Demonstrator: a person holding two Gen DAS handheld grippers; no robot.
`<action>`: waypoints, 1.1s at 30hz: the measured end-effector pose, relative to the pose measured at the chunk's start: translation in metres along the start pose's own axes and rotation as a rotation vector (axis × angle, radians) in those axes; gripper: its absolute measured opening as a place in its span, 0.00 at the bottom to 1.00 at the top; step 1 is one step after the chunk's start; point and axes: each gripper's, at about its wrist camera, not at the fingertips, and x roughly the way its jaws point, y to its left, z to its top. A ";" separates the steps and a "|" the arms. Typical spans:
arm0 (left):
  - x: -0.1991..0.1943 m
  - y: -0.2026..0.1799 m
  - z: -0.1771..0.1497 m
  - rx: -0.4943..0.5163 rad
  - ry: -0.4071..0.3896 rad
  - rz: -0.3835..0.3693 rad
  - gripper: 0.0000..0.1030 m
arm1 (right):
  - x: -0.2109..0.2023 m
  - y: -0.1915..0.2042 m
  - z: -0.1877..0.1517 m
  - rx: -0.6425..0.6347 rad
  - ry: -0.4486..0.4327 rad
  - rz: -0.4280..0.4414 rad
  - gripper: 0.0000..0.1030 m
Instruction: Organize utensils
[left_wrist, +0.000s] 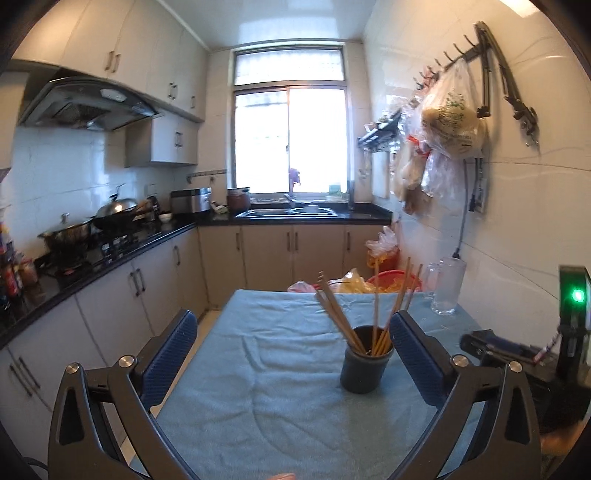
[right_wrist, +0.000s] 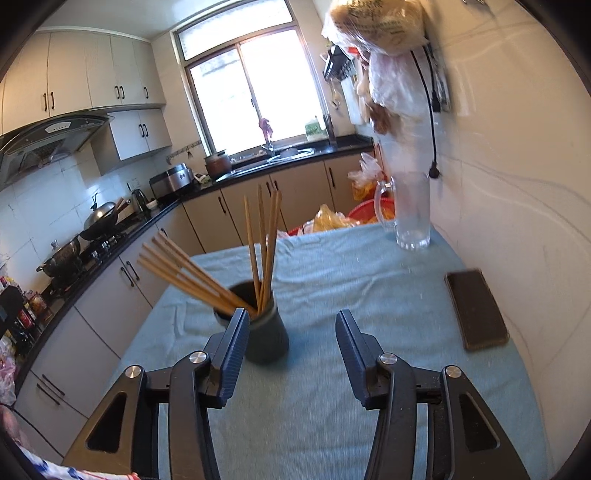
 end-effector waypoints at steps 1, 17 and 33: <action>-0.002 0.001 -0.003 -0.007 -0.001 0.014 1.00 | -0.001 -0.001 -0.004 0.004 0.003 -0.001 0.52; -0.018 0.009 -0.041 -0.047 0.133 0.039 1.00 | -0.022 0.015 -0.058 -0.066 0.047 -0.065 0.58; 0.008 0.004 -0.089 -0.034 0.336 0.036 1.00 | -0.029 0.022 -0.080 -0.164 0.060 -0.135 0.66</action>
